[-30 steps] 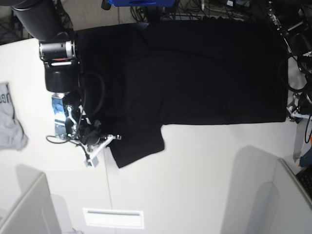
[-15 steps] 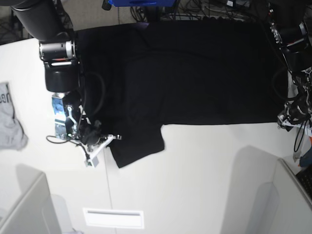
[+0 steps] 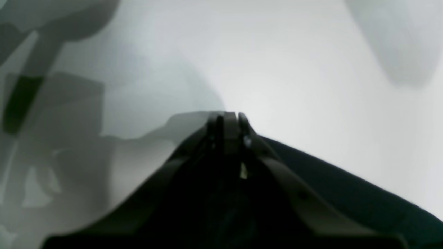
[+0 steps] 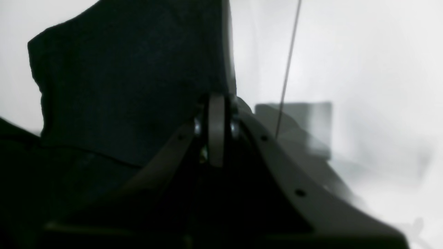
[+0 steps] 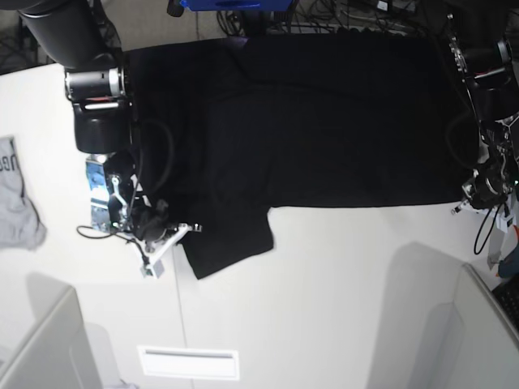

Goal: Fold the T-shirt properly
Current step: 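Grasp the shirt's side edges with both grippers, then fold the shirt's side lengthwise with both grippers into a long strip, then regrasp the strip's edge with both grippers and fold it over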

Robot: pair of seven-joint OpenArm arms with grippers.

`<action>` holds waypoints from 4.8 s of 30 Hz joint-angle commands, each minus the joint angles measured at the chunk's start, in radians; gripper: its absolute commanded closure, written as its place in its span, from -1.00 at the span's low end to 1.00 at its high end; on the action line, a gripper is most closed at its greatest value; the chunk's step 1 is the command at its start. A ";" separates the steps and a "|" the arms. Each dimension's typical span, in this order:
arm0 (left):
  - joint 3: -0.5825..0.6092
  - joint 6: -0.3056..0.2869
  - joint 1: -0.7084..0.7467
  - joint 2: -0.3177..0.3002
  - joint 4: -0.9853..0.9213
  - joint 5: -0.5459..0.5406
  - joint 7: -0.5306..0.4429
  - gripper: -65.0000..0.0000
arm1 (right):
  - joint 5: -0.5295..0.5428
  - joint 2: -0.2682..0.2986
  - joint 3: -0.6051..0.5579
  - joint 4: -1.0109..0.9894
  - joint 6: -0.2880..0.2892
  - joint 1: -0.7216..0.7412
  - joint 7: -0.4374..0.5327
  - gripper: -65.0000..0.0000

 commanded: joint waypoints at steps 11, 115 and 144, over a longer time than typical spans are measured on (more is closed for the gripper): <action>-0.005 -0.006 -0.110 -0.015 0.063 -0.011 0.055 1.00 | -0.016 0.108 -0.004 0.053 0.001 0.060 0.046 1.00; -0.218 -0.009 0.731 -0.140 0.869 -0.339 0.262 0.64 | 0.328 -0.037 0.621 1.162 -0.005 -0.998 -0.353 0.02; -0.259 -0.009 0.670 0.142 0.893 -0.029 0.271 1.00 | 0.326 -0.036 0.555 1.016 0.165 -0.828 -0.385 1.00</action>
